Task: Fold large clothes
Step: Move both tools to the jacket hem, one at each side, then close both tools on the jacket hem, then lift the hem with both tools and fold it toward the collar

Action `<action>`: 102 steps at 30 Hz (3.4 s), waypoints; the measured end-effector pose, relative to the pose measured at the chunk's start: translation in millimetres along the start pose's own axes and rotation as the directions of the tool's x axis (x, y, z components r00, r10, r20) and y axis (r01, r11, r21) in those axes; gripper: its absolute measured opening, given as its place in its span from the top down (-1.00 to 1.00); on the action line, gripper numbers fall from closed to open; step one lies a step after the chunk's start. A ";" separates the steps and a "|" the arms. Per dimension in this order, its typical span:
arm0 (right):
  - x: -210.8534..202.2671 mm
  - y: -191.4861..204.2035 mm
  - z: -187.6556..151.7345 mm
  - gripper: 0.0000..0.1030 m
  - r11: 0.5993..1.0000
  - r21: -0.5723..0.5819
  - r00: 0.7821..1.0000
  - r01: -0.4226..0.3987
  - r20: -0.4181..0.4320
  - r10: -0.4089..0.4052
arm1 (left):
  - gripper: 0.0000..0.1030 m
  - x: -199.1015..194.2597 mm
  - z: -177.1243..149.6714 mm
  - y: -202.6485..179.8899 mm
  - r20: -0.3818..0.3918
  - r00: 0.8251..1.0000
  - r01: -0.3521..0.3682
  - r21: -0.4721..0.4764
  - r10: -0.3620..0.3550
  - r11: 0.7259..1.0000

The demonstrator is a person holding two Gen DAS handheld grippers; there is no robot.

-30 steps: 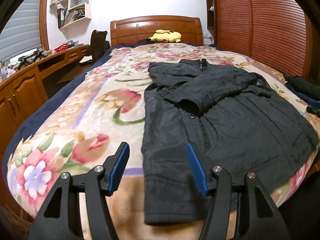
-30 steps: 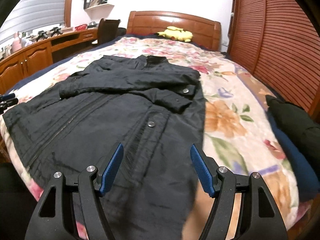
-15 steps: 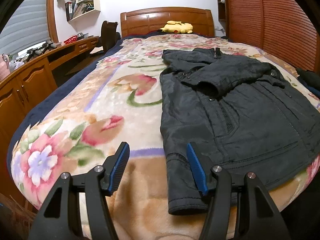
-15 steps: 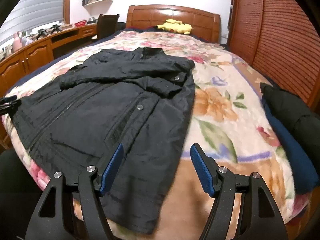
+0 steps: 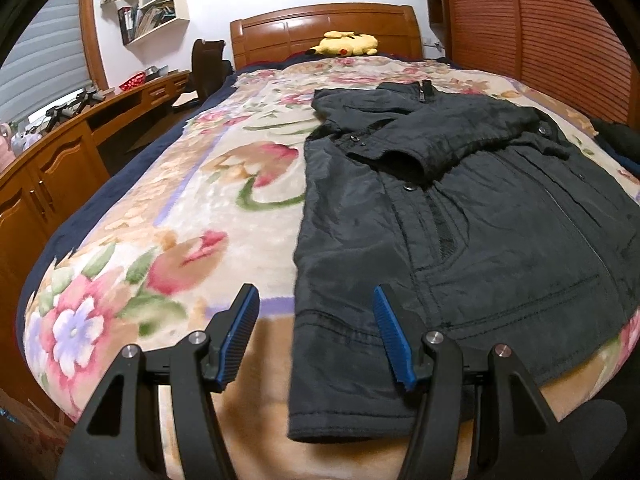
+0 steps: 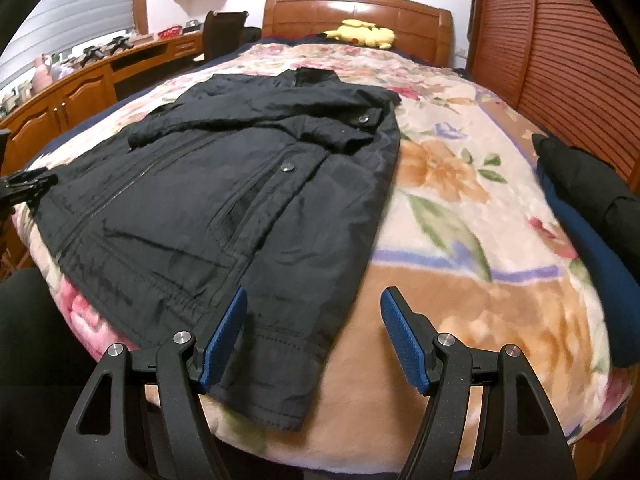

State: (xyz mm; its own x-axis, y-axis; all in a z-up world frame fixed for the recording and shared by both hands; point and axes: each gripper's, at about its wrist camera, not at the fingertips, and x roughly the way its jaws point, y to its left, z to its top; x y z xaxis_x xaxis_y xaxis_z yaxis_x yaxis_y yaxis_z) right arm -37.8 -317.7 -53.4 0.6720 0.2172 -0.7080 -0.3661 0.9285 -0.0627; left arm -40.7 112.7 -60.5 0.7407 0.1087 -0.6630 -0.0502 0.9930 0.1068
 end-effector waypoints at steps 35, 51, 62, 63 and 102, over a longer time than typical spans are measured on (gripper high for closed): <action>19.8 10.8 16.8 -0.38 1.000 0.029 0.992 0.009 -0.124 -0.006 | -0.13 -7.6 -12.7 23.9 0.010 0.987 0.163 0.036 -0.163 0.986; 15.8 26.4 3.0 -0.38 0.998 0.059 0.987 0.021 -0.160 -0.012 | 0.20 -20.4 -25.0 25.1 0.046 0.973 0.224 0.040 -0.225 0.974; 13.0 25.3 -10.0 -0.38 0.997 0.072 0.984 0.030 -0.175 -0.017 | 0.30 -18.0 -25.3 24.8 0.041 0.970 0.236 0.035 -0.238 0.971; 12.7 25.9 -10.1 -0.37 0.997 0.071 0.984 0.026 -0.175 -0.013 | 0.37 -17.8 -25.2 24.4 0.039 0.969 0.244 0.031 -0.246 0.969; -157.3 57.4 75.2 0.87 1.000 -0.026 0.961 0.018 0.278 -0.010 | 0.96 -200.4 16.3 32.7 0.393 0.883 0.214 0.152 -0.257 0.965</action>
State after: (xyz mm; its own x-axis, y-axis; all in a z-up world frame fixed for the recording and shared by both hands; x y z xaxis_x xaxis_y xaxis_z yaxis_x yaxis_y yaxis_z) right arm -116.1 -275.9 107.2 0.8280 0.2829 -0.4842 -0.3705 0.9241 -0.0936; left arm -179.9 122.7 87.9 0.9299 -0.1777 -0.3220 0.2118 0.9745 0.0739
